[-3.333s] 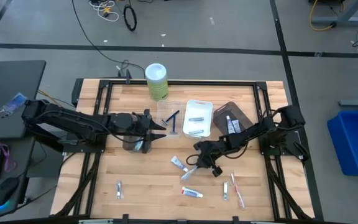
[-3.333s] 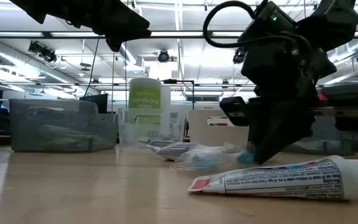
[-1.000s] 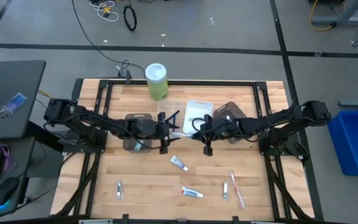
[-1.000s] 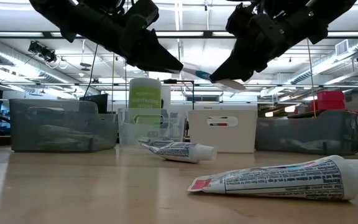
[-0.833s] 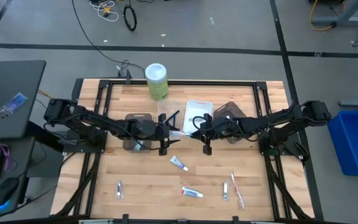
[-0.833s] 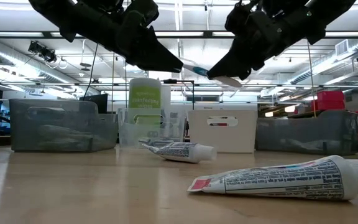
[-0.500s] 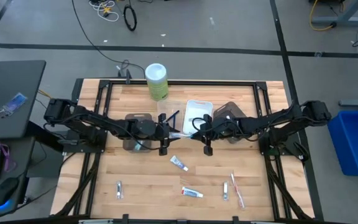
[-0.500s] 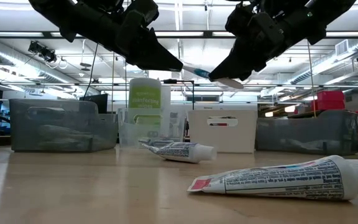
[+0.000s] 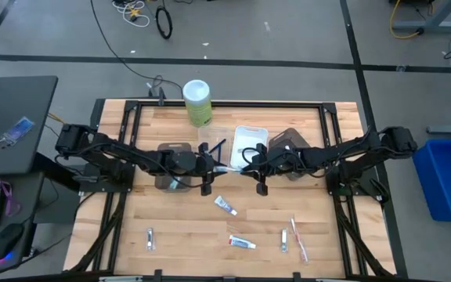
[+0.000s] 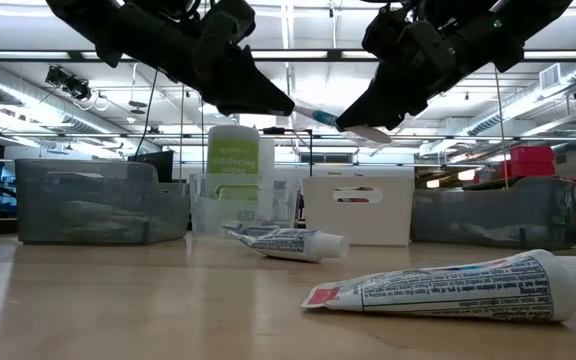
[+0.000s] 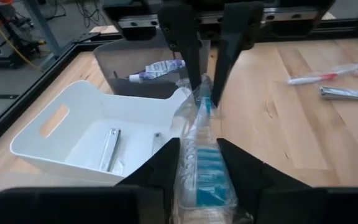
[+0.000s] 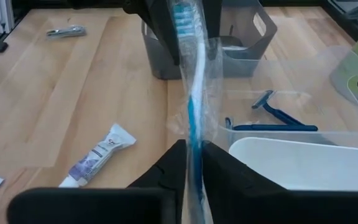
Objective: Pick & Place Travel size toiletries
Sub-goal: Put the blue toothbrush into the left black bin, then put the silver nail cutter into the white bin, then put the purple toothpaste into the right black bin, then put the orange toothbrush into the left black bin
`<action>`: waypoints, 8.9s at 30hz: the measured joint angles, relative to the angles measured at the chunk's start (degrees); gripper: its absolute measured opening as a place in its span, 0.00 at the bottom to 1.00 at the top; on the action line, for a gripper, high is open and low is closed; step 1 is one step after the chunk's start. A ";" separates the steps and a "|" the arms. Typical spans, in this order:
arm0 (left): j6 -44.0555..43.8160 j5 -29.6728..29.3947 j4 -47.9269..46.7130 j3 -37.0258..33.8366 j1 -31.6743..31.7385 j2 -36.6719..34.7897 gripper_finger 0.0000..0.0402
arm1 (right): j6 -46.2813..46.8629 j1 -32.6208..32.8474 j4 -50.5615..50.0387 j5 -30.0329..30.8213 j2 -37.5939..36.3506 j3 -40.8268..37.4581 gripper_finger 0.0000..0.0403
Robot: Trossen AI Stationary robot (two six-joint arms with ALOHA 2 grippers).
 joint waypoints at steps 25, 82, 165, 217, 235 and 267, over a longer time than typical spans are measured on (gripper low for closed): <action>-20.67 -15.93 -45.33 -0.02 -2.30 -27.10 0.24 | -0.02 0.04 -0.48 9.42 -0.59 0.04 0.52; -18.10 -16.83 -26.82 -4.22 -7.45 -28.41 0.42 | -4.53 20.00 -20.39 -7.91 -0.94 2.62 0.45; -18.58 -16.65 -22.67 -4.20 -7.34 -19.69 0.42 | -14.75 -11.40 -6.32 13.05 9.32 2.43 0.36; -23.58 -16.18 -22.51 -4.20 -7.34 -19.69 0.42 | 17.31 19.13 9.84 24.85 38.51 15.06 0.28; -23.54 -16.37 -22.51 -4.20 -7.34 -19.69 0.42 | 20.95 14.27 -46.43 35.10 1.04 14.67 0.20; -24.19 -20.75 -22.41 -4.20 -7.34 -19.69 0.42 | 34.74 -2.43 -38.72 27.88 -14.16 -4.14 0.56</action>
